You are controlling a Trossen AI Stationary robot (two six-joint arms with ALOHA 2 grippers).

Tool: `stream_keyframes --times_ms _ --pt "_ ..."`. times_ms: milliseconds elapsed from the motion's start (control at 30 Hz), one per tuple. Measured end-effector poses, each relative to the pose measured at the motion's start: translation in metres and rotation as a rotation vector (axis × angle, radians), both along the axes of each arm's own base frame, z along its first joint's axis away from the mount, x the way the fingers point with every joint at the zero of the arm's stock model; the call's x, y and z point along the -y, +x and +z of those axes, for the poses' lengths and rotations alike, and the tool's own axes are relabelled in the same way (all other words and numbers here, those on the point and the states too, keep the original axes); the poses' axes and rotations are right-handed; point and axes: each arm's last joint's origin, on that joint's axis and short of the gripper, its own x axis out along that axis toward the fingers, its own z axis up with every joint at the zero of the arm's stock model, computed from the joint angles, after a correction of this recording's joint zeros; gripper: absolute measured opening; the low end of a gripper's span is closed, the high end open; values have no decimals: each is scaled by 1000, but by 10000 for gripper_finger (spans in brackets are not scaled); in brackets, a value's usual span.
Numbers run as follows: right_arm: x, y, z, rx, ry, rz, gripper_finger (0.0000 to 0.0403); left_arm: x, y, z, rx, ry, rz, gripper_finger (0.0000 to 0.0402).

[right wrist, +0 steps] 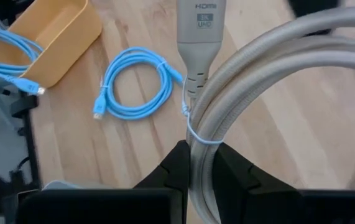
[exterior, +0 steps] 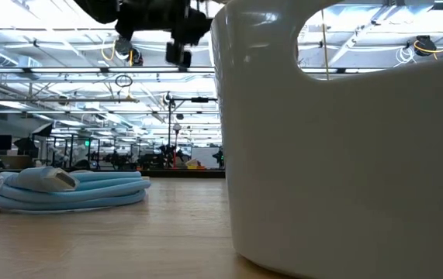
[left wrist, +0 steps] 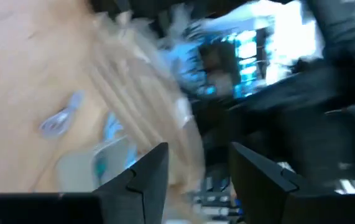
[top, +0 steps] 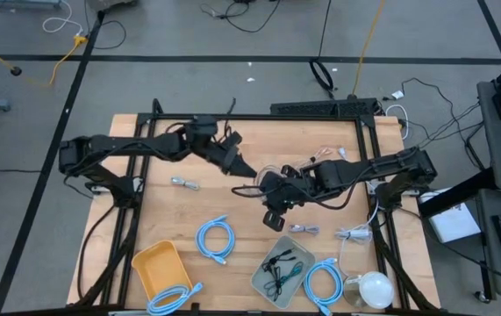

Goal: Sort cables
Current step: Put the brown HDMI cable into the yellow bin

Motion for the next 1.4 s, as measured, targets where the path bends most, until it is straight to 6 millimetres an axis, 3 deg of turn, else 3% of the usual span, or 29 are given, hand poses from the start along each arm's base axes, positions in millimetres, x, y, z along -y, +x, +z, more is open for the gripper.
stream_keyframes --times_ms 233,600,933,1400 --pt "-3 -1 1 5 1 -2 35 -5 -13 -13 -149 61 10 185" --pt "-3 0 1 8 -4 9 35 -8 -8 5 1 27 52 207" --pt "-4 1 1 22 7 17 35 7 -6 -1 -48 41 -4 207" --pt "-2 -1 0 5 -9 3 35 5 -9 -8 -112 62 -6 207"
